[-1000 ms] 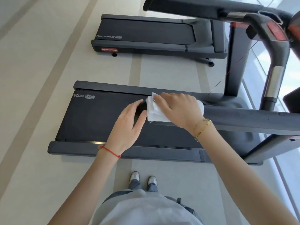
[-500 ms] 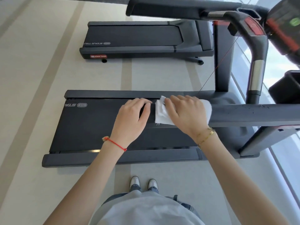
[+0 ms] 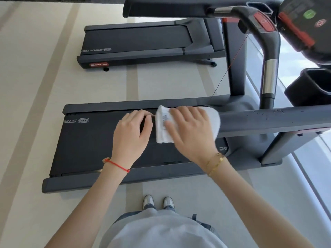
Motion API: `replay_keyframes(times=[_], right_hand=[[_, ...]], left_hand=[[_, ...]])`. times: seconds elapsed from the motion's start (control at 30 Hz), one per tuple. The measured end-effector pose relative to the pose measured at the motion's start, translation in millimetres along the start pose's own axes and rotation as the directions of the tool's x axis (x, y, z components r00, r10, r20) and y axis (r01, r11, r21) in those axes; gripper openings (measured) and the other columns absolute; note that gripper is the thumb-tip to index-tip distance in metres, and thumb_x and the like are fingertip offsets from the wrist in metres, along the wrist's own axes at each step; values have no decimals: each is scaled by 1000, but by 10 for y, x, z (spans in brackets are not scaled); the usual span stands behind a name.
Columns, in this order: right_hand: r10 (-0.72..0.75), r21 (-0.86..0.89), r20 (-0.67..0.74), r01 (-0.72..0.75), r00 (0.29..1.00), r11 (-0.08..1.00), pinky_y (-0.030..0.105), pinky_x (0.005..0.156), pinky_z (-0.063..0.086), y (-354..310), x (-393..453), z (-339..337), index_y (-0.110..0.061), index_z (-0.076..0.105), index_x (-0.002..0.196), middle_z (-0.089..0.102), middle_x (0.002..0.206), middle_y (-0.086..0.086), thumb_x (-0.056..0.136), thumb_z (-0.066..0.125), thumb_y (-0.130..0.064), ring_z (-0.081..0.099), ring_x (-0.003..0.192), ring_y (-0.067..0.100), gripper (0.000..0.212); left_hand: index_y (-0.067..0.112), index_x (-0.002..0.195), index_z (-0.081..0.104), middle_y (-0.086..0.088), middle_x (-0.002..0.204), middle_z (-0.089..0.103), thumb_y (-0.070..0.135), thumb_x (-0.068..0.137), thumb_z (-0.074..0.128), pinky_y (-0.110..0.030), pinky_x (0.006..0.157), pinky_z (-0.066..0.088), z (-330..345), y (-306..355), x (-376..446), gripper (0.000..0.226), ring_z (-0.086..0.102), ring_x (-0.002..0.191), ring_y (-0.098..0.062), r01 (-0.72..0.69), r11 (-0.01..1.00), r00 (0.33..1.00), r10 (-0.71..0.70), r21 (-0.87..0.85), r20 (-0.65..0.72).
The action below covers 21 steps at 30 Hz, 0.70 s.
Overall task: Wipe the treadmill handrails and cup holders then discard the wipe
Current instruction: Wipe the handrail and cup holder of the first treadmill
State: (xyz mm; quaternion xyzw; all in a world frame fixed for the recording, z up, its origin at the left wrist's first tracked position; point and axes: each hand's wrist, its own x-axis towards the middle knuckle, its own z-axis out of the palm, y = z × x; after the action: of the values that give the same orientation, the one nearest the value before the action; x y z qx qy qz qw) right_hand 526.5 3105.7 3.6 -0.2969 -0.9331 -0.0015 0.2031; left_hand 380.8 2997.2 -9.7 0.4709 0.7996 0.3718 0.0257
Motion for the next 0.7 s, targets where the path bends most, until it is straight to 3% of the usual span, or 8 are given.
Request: replay_keyframes(times=[0.13,0.27,0.37,0.57,0.63,0.7], right_hand=[[-110,63,39,107,993,992,37,89,41,161,-23,-51,-14,59,120,61,107,0,102,34,-43,53,95,25,42],[64,-61,2,-64,998,996,37,72,37,599,-31,-198,-16,59,87,57,76,0,100,29,-38,50,75,28,40],[149,-123,1,-148,989,981,37,68,35,408,60,-159,-15,51,72,52,65,1,99,25,-36,46,65,27,42],[-43,-55,126,51,991,997,38,73,39,326,92,-148,-18,61,94,57,77,-1,101,19,-45,48,71,25,50],[-38,-70,151,49,988,996,38,64,38,493,130,-195,-18,58,83,57,70,0,99,26,-46,51,67,26,46],[42,-101,153,-26,987,995,33,49,25,573,215,-202,-16,47,65,51,56,2,97,31,-41,48,56,28,44]], left_hand=[[17,100,69,8,89,66,26,101,41,-24,71,39,2,12,-11,29,57,83,-16,-5,1000,1000,4,-26,-7],[18,101,70,9,83,63,25,102,42,-26,72,43,0,17,-14,28,56,81,-15,6,999,1000,-7,-48,-19],[18,99,70,7,81,63,24,102,43,-24,69,37,15,26,-13,28,56,79,-16,15,999,999,-16,-33,-31],[18,101,70,5,85,66,25,102,42,-25,72,41,8,26,-19,29,57,81,-17,16,1000,1000,-16,-22,-22],[18,102,70,5,84,65,26,102,41,-27,73,44,-1,23,-14,29,57,82,-16,15,999,1000,-15,-33,-12],[18,102,70,6,82,64,25,103,42,-26,73,44,-5,29,-16,28,56,81,-16,10,999,1000,-11,-34,-13]])
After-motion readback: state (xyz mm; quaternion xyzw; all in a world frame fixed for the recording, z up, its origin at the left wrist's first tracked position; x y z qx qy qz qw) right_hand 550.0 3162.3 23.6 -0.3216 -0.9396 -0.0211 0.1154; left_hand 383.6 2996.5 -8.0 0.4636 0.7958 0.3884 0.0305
